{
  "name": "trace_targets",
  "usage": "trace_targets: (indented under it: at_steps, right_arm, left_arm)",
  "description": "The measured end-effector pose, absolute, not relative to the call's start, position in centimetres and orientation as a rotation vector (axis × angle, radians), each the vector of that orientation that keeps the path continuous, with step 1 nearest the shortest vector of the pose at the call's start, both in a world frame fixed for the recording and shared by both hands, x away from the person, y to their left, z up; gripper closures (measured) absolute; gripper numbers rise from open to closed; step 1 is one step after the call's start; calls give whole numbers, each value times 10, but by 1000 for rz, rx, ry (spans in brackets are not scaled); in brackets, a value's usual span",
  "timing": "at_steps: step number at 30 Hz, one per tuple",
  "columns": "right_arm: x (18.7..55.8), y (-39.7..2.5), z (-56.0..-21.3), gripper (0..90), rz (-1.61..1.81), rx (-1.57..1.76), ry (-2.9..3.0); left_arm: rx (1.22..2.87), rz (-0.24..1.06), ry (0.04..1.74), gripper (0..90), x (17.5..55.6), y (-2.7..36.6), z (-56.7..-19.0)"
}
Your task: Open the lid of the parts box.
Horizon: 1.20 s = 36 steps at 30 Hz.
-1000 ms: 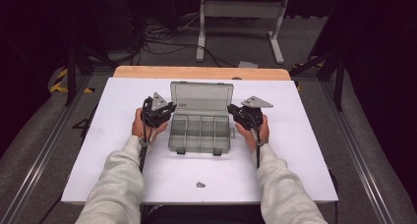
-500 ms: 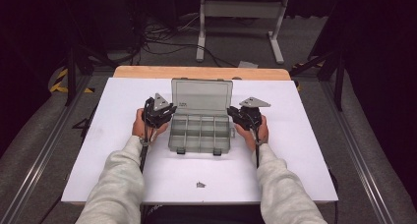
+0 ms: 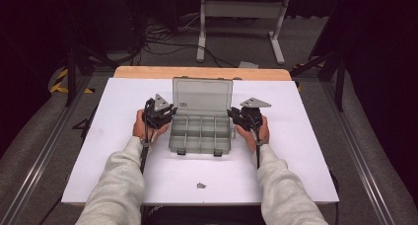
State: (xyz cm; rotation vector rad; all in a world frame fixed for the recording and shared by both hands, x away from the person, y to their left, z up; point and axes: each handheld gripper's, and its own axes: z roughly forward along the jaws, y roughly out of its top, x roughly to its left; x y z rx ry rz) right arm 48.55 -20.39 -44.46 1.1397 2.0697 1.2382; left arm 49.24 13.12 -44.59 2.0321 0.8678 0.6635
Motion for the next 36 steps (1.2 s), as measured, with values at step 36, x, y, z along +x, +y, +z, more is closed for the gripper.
trace_targets:
  at_steps: [36]
  right_arm:
    - [469, -206, -428, 662, 1285, 1004, 2101]
  left_arm:
    - [1947, 705, 745, 689, 470, 136, -419]
